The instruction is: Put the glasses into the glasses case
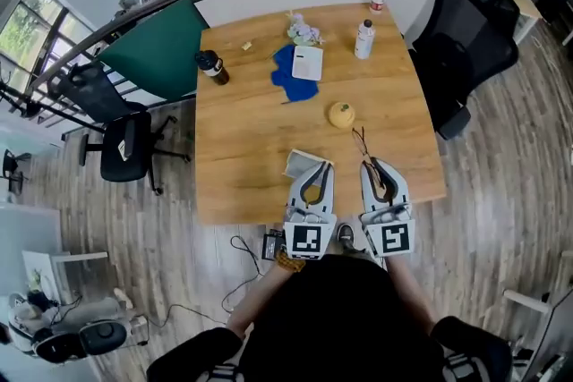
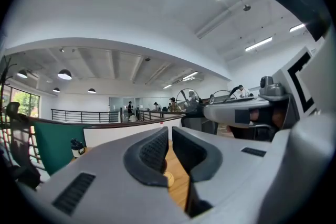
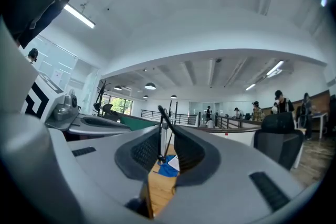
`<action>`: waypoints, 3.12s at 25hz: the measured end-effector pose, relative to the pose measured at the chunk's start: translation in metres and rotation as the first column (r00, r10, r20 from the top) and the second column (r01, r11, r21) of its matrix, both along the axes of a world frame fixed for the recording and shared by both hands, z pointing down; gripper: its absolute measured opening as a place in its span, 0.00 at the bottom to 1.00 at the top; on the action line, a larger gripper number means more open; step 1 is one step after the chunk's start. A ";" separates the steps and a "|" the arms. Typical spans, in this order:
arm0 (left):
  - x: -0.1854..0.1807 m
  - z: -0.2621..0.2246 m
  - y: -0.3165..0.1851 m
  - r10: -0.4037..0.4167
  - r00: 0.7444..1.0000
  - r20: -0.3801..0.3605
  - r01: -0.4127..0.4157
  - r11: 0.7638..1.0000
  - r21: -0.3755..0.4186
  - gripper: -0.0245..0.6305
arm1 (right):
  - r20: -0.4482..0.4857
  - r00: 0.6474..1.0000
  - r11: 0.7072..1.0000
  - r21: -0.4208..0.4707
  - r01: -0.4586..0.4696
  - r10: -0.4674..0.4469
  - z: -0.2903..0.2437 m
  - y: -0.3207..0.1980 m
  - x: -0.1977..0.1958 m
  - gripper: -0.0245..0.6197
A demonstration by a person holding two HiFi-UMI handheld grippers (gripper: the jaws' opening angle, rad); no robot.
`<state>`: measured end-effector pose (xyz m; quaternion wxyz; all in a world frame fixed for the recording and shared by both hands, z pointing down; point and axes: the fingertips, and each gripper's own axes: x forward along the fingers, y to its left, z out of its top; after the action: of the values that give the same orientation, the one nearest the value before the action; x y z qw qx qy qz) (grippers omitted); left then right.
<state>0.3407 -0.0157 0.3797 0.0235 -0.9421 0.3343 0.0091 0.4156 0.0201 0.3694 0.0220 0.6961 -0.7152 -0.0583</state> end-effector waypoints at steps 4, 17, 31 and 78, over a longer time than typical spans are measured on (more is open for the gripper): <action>0.003 0.001 0.001 -0.066 0.998 0.015 0.066 0.998 0.003 0.10 | 0.018 0.998 0.997 -0.044 0.069 -0.068 0.019 -0.003 0.006 0.14; -0.005 0.022 0.018 -0.227 0.974 0.011 0.227 0.972 -0.064 0.10 | 0.030 0.962 0.952 -0.138 0.273 -0.272 0.049 -0.005 -0.017 0.14; -0.045 0.039 0.007 -0.271 0.963 0.006 0.271 0.959 -0.079 0.10 | 0.007 0.931 0.900 -0.253 0.355 -0.365 0.092 -0.019 -0.063 0.14; -0.119 0.119 -0.140 -0.257 0.965 0.059 0.263 0.915 -0.305 0.10 | -0.108 0.870 0.709 -0.633 0.312 -0.480 0.295 -0.113 -0.107 0.15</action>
<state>0.2217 -0.1555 0.4985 -0.1208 -0.8814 0.4534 -0.0551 0.3088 -0.0926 0.6647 0.3220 0.4669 -0.8203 0.0736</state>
